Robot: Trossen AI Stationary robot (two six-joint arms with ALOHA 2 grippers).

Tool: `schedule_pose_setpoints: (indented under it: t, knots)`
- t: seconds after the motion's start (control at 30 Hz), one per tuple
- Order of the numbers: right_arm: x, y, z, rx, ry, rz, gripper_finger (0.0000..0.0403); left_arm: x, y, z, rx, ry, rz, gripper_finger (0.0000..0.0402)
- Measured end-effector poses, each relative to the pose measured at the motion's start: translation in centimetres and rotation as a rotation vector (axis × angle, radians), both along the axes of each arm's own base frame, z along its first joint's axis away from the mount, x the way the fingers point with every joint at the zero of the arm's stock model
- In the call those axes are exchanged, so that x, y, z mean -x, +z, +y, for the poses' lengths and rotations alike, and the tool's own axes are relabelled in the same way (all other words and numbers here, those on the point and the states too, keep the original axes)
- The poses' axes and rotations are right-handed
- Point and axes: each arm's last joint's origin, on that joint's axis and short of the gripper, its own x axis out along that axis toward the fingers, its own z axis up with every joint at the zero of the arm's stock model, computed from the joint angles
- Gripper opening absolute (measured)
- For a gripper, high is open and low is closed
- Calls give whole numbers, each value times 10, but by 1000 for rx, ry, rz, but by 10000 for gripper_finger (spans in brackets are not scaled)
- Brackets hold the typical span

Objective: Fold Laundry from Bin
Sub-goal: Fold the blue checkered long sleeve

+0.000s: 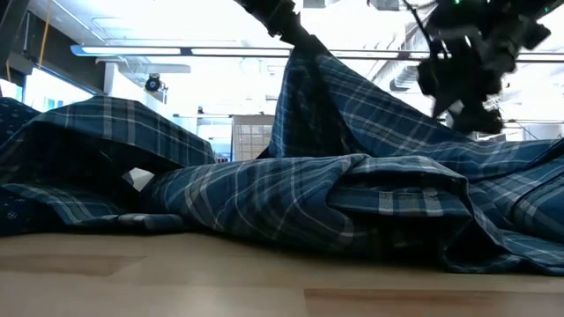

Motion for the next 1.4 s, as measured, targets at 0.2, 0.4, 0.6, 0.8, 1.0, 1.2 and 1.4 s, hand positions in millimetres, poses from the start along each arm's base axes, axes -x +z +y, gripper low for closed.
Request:
schedule_pose_setpoints:
  t: [0.2,0.4,0.6,0.8,1.0,1.2,1.4]
  knots:
    - [-11,-31,24,-48,100,33,220,1,0,2,0,6,1,0]
    - [-16,-31,31,10,65,149,63,1,7,12,-166,95,-16,0]
    - [6,63,36,167,-28,316,19,-2,37,15,-322,118,-251,0]
    - [49,192,44,191,-90,146,8,-4,70,0,-457,102,-533,0]
    - [63,284,55,61,2,-452,4,22,111,-30,-505,13,-700,0]
    - [45,348,80,194,414,-1062,2,88,163,-52,-279,-231,-939,0]
    - [45,354,80,289,435,-982,1,106,167,-22,-45,-312,-961,0]
